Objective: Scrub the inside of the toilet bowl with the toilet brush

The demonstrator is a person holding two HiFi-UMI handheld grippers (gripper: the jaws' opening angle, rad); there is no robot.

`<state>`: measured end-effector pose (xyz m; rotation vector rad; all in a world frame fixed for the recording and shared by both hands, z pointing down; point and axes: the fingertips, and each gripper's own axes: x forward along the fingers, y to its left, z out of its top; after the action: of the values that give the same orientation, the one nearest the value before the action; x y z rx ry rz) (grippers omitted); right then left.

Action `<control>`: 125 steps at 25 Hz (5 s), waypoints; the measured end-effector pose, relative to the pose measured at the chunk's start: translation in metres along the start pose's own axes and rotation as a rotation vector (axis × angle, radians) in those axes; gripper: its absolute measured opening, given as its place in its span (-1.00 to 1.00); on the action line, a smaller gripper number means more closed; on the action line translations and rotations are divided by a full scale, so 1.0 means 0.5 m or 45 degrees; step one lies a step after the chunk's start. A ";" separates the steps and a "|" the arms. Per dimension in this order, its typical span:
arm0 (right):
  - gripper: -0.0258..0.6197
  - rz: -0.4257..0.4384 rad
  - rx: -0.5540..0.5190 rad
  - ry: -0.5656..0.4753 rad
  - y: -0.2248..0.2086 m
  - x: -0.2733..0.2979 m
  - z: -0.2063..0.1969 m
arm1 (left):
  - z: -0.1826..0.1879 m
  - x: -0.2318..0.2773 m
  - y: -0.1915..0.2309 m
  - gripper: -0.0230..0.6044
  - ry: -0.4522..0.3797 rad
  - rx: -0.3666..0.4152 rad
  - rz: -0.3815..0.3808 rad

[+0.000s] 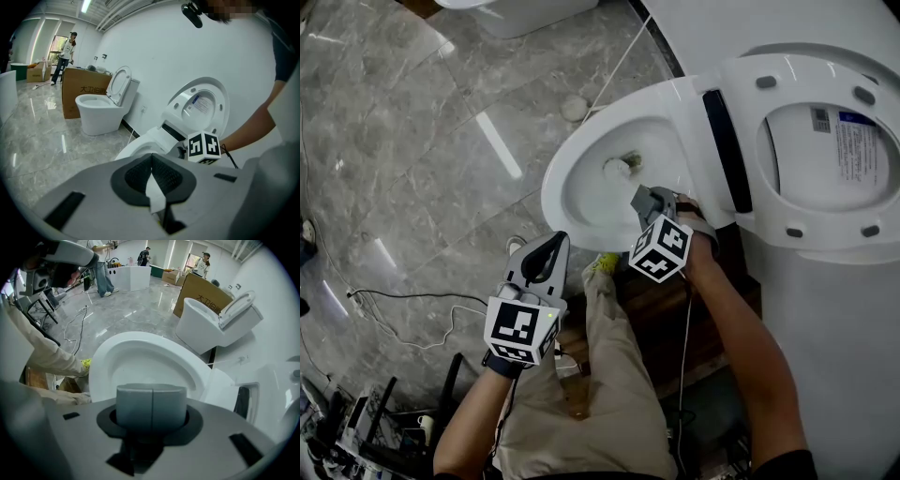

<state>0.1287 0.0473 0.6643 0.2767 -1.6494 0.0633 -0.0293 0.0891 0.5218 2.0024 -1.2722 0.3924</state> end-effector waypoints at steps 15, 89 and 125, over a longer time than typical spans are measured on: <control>-0.46 0.047 -0.086 0.126 0.040 0.011 -0.137 | -0.004 0.018 -0.067 -0.89 0.035 0.120 -0.078; -0.46 0.002 1.182 -0.350 -0.003 -0.819 -0.071 | 0.461 -0.368 -0.289 -0.89 -0.135 0.448 -0.174; -0.46 -0.141 1.102 -0.333 0.081 -1.025 -0.093 | 0.558 -0.446 -0.381 -0.89 -0.305 0.518 -0.249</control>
<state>0.2024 0.1688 0.1680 1.0660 -1.7816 0.6886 0.0003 0.0857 0.1182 2.5590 -1.1913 0.3442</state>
